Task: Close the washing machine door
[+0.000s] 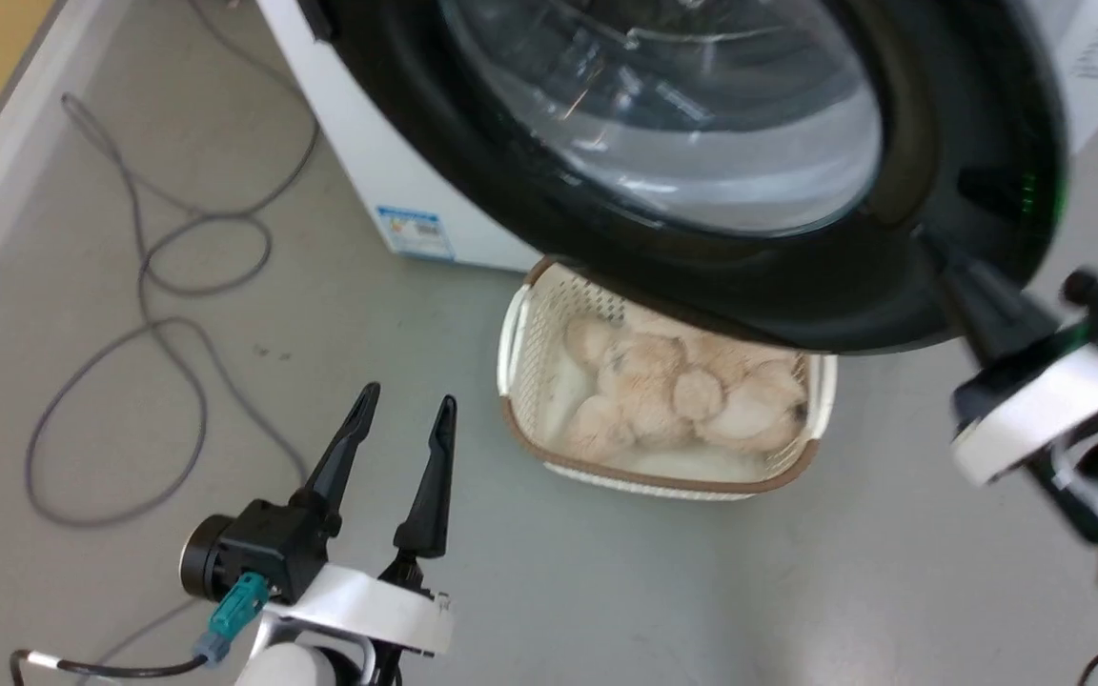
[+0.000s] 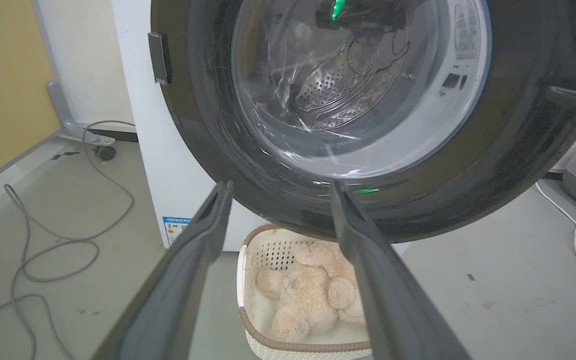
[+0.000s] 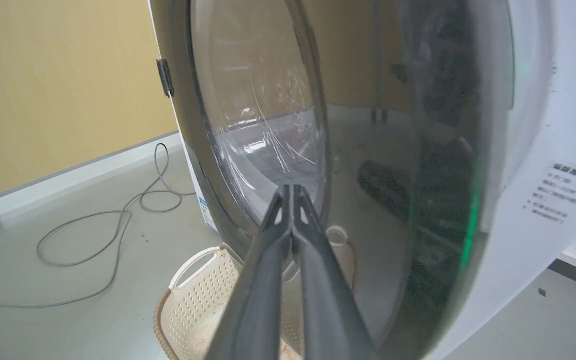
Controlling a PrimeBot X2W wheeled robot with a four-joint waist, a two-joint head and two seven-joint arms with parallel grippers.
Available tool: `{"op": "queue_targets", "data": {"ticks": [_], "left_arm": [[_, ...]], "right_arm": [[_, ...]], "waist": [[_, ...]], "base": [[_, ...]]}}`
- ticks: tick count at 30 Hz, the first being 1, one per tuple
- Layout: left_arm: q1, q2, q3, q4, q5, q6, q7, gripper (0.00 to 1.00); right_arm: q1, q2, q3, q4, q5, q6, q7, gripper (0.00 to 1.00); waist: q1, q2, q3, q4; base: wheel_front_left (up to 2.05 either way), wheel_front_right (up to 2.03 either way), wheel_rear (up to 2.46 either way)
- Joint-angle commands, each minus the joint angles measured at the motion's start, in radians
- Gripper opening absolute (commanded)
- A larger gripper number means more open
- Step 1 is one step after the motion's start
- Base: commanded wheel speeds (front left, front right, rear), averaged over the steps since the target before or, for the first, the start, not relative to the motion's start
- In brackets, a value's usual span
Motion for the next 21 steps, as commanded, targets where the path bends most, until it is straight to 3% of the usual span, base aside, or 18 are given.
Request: {"op": "queue_targets", "data": {"ticks": [1,10,18,21], "left_arm": [[-0.016,-0.005,0.004,0.0,0.006,-0.006,-0.005,1.0],[-0.038,-0.034,0.016,-0.013,0.024,-0.019,-0.005,1.0],[-0.06,-0.047,0.018,-0.016,0.031,-0.03,-0.005,1.0],[-0.06,-0.049,0.02,-0.017,0.034,-0.033,-0.005,1.0]], "right_arm": [[-0.023,-0.011,-0.003,0.011,0.014,0.001,0.004,0.0],[-0.192,-0.077,-0.035,0.159,0.109,0.001,0.019,0.0],[-0.368,-0.095,-0.078,0.29,0.137,0.001,0.059,0.0],[-0.433,-0.061,-0.12,0.361,0.156,0.001,0.074,0.0]], "waist": [[-0.0001,0.0,0.026,0.023],[-0.0001,0.0,0.082,0.061],[-0.0001,0.0,0.128,0.084],[-0.0001,0.0,0.138,0.086]], "base": [[0.0,0.0,0.0],[0.0,0.0,0.0],[0.0,0.0,0.0],[0.0,0.0,0.0]]}}
